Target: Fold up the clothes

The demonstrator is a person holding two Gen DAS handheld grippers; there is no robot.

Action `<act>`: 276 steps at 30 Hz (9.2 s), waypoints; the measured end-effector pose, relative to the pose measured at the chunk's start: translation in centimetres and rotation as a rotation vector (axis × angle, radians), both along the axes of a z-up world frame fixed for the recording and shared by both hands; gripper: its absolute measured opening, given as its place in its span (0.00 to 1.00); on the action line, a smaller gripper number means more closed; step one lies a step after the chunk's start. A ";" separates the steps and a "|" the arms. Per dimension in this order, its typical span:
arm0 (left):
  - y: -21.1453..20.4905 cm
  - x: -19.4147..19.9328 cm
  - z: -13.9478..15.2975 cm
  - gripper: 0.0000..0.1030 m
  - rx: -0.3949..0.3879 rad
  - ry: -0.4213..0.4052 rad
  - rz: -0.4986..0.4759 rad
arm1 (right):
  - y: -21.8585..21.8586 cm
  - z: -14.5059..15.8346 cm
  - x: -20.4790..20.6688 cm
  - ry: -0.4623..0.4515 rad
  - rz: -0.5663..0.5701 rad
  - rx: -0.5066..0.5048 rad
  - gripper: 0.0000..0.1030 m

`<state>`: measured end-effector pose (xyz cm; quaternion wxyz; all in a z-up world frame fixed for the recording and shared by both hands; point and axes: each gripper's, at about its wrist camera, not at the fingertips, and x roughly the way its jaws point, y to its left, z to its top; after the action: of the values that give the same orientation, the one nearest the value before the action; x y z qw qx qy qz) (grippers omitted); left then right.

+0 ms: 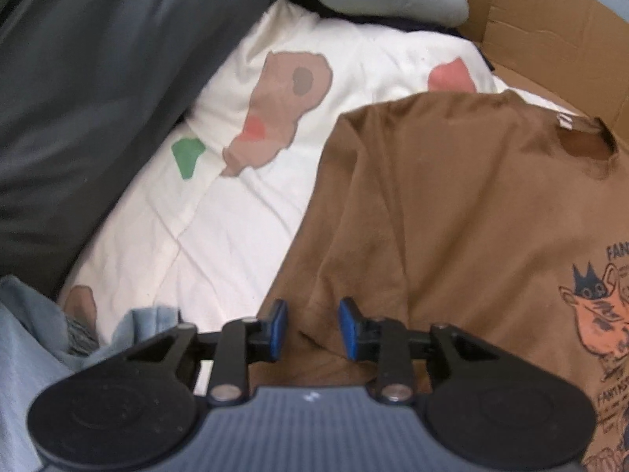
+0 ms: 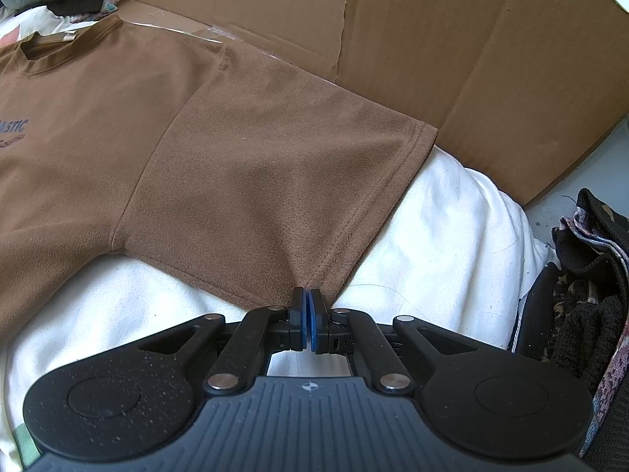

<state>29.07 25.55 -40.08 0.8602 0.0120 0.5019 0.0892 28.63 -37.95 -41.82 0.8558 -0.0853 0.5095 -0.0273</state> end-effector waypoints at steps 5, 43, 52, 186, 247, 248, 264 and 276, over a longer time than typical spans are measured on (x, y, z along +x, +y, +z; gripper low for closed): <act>0.3 -0.4 -0.4 0.32 -0.035 -0.027 0.054 | 0.1 0.0 -0.1 -0.003 0.001 -0.002 0.06; 10.1 7.6 1.7 0.03 0.259 0.005 0.143 | 0.3 -0.1 0.0 0.006 0.022 -0.022 0.06; 9.8 9.9 -2.1 0.07 0.289 0.108 0.172 | 0.4 -0.1 0.1 0.009 0.032 -0.029 0.06; -6.2 -24.9 23.3 0.60 -0.213 -0.003 0.071 | -4.0 34.1 -23.9 -0.161 0.034 0.517 0.65; -14.4 -25.8 8.8 0.05 -0.247 0.028 -0.145 | 13.0 8.1 -21.4 0.153 0.351 0.690 0.04; -14.5 -25.5 9.7 0.05 -0.239 0.011 -0.158 | 12.9 8.8 -21.3 0.140 0.359 0.693 0.04; -16.4 -20.1 17.7 0.05 -0.172 -0.125 -0.355 | 11.3 17.1 -17.6 -0.040 0.387 0.685 0.04; -16.7 -16.2 9.1 0.05 -0.301 0.018 -0.321 | 9.3 12.8 -14.5 -0.011 0.267 0.632 0.04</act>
<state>12.85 8.83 -30.94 0.8510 -0.0361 0.5089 -0.1249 14.16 -28.60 -29.06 0.8387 0.1185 0.4724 0.2435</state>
